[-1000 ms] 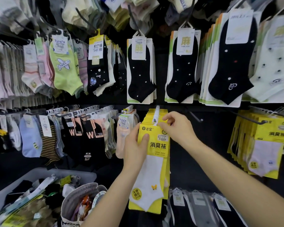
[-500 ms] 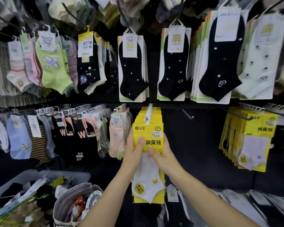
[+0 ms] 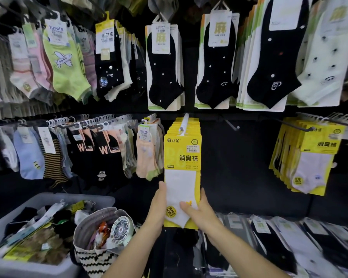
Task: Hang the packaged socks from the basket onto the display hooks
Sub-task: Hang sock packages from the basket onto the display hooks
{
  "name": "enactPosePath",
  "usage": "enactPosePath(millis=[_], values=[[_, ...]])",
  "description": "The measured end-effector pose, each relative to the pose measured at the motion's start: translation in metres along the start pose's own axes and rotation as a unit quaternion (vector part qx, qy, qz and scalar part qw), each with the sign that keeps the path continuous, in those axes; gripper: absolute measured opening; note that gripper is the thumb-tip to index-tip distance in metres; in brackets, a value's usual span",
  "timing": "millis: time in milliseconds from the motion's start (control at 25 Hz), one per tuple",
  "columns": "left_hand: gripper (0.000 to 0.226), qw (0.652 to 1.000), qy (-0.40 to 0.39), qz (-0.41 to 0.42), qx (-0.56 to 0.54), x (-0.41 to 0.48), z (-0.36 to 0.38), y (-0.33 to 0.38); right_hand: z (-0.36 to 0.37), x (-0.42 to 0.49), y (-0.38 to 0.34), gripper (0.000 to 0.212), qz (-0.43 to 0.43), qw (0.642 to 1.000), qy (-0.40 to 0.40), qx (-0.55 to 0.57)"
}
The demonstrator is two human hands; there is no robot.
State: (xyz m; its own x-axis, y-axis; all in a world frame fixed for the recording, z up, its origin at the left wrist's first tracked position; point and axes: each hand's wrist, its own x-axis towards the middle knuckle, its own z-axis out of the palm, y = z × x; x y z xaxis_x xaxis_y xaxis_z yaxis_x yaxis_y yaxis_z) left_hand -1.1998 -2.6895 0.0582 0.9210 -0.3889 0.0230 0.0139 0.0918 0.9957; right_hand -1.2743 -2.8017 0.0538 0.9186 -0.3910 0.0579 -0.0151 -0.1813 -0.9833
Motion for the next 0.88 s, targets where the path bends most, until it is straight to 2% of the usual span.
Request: enactPosePath(millis=[80,240,320,440,480,560,680,880], values=[[0.057,1.000,-0.007,-0.003,0.013,-0.004,-0.001,-0.006,-0.001,-0.007,0.004,0.065,-0.011,1.000,-0.001,-0.024],[0.058,0.999,0.002,-0.040,0.016,-0.007,0.000,-0.001,-0.006,-0.011,-0.005,0.071,-0.030,0.999,-0.021,-0.035],[0.054,1.000,0.014,-0.014,0.012,0.001,-0.001,0.015,-0.017,-0.008,-0.019,0.075,-0.036,0.999,-0.007,-0.036],[0.051,0.999,0.013,0.044,-0.006,0.014,0.002,0.046,-0.034,-0.002,-0.040,0.070,-0.037,0.999,-0.012,-0.033],[0.052,0.999,0.007,0.047,-0.017,0.016,0.006,0.052,-0.035,-0.001,-0.042,0.076,-0.023,0.999,-0.020,-0.036],[0.057,0.999,0.000,0.031,-0.036,0.015,0.011,0.050,-0.031,-0.006,-0.035,0.081,0.011,0.998,-0.034,-0.054],[0.066,0.999,0.005,-0.013,-0.032,0.010,0.014,0.031,-0.016,-0.019,-0.016,0.080,0.005,0.995,-0.057,-0.087],[0.060,0.999,-0.004,-0.030,-0.035,0.011,0.007,0.025,-0.023,-0.008,-0.015,0.079,0.007,0.995,-0.067,-0.077]])
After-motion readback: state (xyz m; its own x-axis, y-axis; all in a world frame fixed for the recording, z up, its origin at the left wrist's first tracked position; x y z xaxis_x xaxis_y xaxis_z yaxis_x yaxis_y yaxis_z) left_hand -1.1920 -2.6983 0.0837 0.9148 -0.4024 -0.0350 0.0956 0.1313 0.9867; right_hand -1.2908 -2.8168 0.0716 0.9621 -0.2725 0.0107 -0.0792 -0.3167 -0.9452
